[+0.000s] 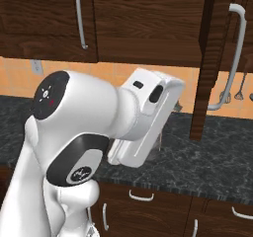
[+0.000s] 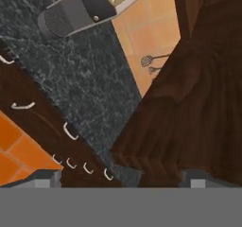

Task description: Pick the kettle from the counter and place it on the tray. Then pick the mug from the cabinet and place it on the tray. Then close the cabinet doors.

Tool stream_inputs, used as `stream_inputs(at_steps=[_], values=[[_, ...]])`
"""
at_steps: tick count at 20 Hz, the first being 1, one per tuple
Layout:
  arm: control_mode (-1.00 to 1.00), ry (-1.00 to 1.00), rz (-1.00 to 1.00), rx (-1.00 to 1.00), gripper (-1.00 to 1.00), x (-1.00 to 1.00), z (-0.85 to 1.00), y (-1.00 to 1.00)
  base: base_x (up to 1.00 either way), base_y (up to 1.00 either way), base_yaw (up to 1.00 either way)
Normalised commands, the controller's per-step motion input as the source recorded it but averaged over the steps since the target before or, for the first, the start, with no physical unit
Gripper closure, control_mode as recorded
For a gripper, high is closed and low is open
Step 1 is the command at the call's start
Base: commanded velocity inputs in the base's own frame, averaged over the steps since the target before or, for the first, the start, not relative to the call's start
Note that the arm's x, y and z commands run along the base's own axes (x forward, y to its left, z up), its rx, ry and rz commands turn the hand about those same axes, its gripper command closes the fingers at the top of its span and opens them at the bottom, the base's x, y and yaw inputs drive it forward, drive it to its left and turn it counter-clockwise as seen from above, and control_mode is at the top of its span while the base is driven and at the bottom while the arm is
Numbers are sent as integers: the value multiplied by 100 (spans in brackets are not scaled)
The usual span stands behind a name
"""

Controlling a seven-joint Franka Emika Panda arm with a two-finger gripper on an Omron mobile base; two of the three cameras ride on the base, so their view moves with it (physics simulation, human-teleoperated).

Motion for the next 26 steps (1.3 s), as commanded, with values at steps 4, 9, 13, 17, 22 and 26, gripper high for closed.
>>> stream_inputs(at_steps=[4,9,13,17,22,26], values=[[-100,-7,-11,0,-100,-36,23,-45,0,0,0],[-100,-14,-11,-6,-100,-29,10,-48,0,0,0],[-100,-8,-11,-4,-100,-11,11,-49,0,0,0],[-100,-1,-7,0,-100,4,10,-54,0,0,0],[-100,0,2,0,-100,32,6,-42,0,0,0],[-100,0,11,0,-100,39,10,-16,0,0,0]])
